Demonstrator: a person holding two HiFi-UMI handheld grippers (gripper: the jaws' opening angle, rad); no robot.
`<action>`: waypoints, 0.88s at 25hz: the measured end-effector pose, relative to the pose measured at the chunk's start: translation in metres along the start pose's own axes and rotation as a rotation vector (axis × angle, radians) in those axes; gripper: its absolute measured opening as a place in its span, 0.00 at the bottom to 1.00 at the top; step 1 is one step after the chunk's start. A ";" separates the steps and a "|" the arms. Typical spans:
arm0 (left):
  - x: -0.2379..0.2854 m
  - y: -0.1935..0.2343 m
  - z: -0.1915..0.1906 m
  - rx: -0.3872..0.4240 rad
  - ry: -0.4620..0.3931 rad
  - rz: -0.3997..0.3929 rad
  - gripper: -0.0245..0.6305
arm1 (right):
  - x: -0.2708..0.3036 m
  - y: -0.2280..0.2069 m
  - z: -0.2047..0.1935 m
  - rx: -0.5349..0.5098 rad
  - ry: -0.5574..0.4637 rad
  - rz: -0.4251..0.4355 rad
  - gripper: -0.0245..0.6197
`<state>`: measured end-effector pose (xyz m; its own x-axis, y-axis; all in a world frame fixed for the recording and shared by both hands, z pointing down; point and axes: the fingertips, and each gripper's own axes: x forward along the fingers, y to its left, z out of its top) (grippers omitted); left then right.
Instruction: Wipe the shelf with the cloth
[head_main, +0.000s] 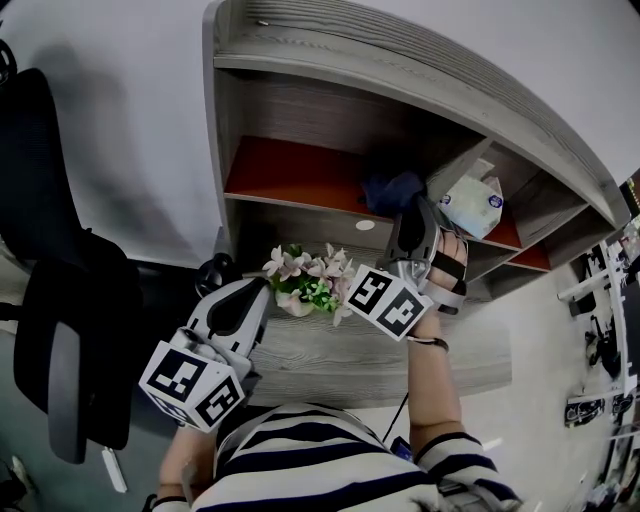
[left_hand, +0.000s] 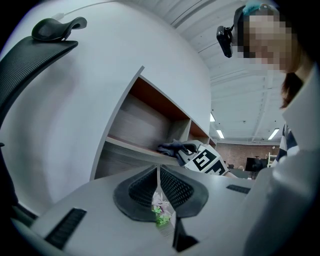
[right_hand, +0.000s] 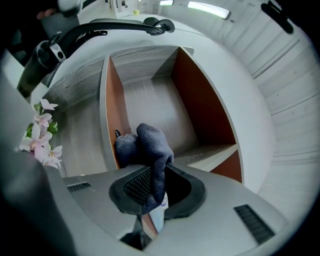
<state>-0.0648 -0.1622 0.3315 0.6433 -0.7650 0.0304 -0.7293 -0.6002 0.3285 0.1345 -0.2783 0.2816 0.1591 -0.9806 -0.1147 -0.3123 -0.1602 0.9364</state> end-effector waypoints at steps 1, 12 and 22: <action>0.000 0.000 0.000 0.000 0.002 0.001 0.08 | -0.002 0.001 -0.001 0.023 0.002 0.012 0.13; 0.005 -0.005 -0.001 0.009 0.018 -0.001 0.08 | -0.032 0.008 -0.009 0.438 -0.048 0.144 0.13; 0.013 -0.012 -0.009 0.001 0.039 -0.014 0.08 | -0.066 0.009 -0.002 0.789 -0.166 0.285 0.13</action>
<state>-0.0457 -0.1631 0.3361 0.6619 -0.7470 0.0622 -0.7203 -0.6109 0.3286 0.1226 -0.2149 0.2981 -0.1450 -0.9893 -0.0148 -0.8900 0.1239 0.4388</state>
